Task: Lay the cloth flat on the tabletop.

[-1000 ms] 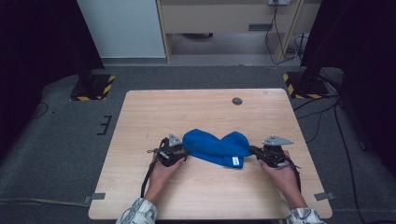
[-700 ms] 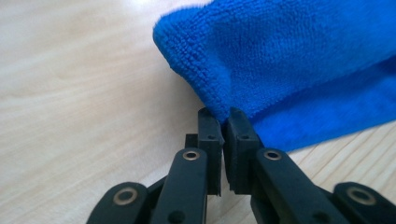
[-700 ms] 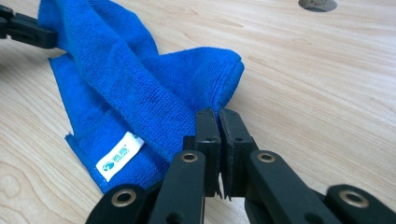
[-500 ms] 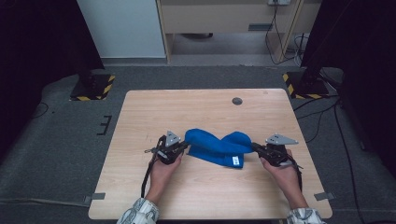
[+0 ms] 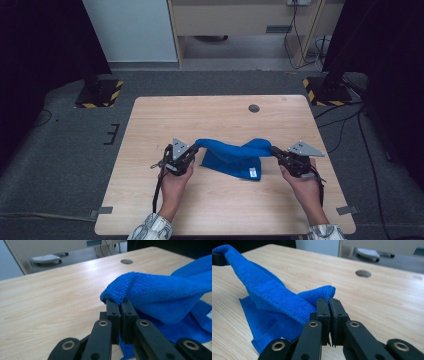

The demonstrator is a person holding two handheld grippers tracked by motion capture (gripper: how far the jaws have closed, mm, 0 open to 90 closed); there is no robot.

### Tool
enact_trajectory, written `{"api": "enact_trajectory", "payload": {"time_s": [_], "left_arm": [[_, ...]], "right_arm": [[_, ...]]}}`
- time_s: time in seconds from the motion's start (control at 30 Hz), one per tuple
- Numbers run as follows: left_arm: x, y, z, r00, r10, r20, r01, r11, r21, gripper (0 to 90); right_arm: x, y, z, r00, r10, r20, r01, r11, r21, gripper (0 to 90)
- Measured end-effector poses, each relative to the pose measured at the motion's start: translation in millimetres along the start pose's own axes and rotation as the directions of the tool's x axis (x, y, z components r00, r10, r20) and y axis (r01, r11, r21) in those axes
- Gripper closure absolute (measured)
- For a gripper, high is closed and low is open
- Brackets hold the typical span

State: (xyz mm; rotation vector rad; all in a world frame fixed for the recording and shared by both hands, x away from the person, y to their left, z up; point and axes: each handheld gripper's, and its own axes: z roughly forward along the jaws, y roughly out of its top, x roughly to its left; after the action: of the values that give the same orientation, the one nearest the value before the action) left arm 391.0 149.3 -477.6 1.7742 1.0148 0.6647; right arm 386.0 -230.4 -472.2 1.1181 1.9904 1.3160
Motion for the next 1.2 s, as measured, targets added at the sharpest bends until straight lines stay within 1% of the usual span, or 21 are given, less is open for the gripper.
{"api": "enact_trajectory", "payload": {"time_s": [0.03,0.2,0.3,0.33,0.37,0.43,0.47,0.57,0.67,0.73,0.83,1.0,1.03,1.2], "left_arm": [[-0.6,2.2,-2.6,1.0000,0.001,-0.002,-0.001,0.9999,-0.011,87.0],[-6.7,16.8,-16.3,0.9997,0.018,-0.017,-0.019,0.9982,-0.057,87.0],[-10.1,25.9,-23.8,0.9992,0.034,-0.021,-0.035,0.9966,-0.074,87.0],[-11.3,29.5,-26.7,0.9987,0.045,-0.024,-0.047,0.9959,-0.077,87.0],[-11.7,31.2,-28.6,0.9986,0.047,-0.025,-0.049,0.9956,-0.079,87.1],[-12.6,34.5,-32.8,0.9984,0.047,-0.030,-0.049,0.9947,-0.090,87.0],[-12.4,36.1,-35.1,0.9980,0.053,-0.035,-0.056,0.9946,-0.087,87.0],[-11.0,38.3,-39.9,0.9976,0.056,-0.041,-0.059,0.9944,-0.088,87.1],[-9.2,40.3,-44.6,0.9976,0.050,-0.049,-0.055,0.9938,-0.097,87.2],[-7.5,42.0,-47.3,0.9975,0.046,-0.055,-0.051,0.9942,-0.095,87.2],[-7.0,44.7,-51.5,0.9977,0.041,-0.055,-0.046,0.9942,-0.098,87.2],[-8.5,50.0,-57.3,0.9956,0.068,-0.064,-0.075,0.9919,-0.103,87.2],[-8.9,51.1,-57.2,0.9962,0.063,-0.061,-0.069,0.9919,-0.107,87.2],[-10.9,55.7,-57.5,0.9956,0.072,-0.059,-0.078,0.9909,-0.110,87.2]], "right_arm": [[0.0,0.0,0.0,1.0000,0.000,0.000,0.000,1.000,0.000,87.3],[5.3,10.7,-9.9,1.0000,-0.007,-0.002,0.007,0.998,-0.061,87.3],[10.7,18.0,-16.3,0.9999,-0.014,-0.008,0.013,0.996,-0.093,87.4],[12.1,20.2,-18.4,0.9998,-0.019,-0.010,0.018,0.994,-0.104,87.3],[13.6,22.7,-21.2,0.9996,-0.026,-0.009,0.024,0.994,-0.109,87.3],[14.9,25.6,-24.4,0.9996,-0.024,-0.011,0.023,0.993,-0.120,87.3],[15.4,26.7,-25.8,0.9996,-0.027,-0.010,0.025,0.992,-0.126,87.3],[17.2,28.7,-29.4,0.9995,-0.032,-0.007,0.030,0.991,-0.131,87.3],[18.3,31.0,-33.0,0.9994,-0.033,-0.010,0.031,0.989,-0.143,87.3],[18.8,32.9,-35.2,0.9994,-0.032,-0.017,0.029,0.988,-0.151,87.3],[20.1,36.2,-38.3,0.9993,-0.034,-0.016,0.031,0.986,-0.162,87.3],[24.0,41.6,-48.5,0.9982,-0.057,-0.020,0.052,0.982,-0.179,87.3],[24.3,42.2,-49.8,0.9979,-0.061,-0.021,0.056,0.982,-0.180,87.3],[23.3,42.9,-53.1,0.9981,-0.059,-0.015,0.055,0.981,-0.187,87.3]]}}
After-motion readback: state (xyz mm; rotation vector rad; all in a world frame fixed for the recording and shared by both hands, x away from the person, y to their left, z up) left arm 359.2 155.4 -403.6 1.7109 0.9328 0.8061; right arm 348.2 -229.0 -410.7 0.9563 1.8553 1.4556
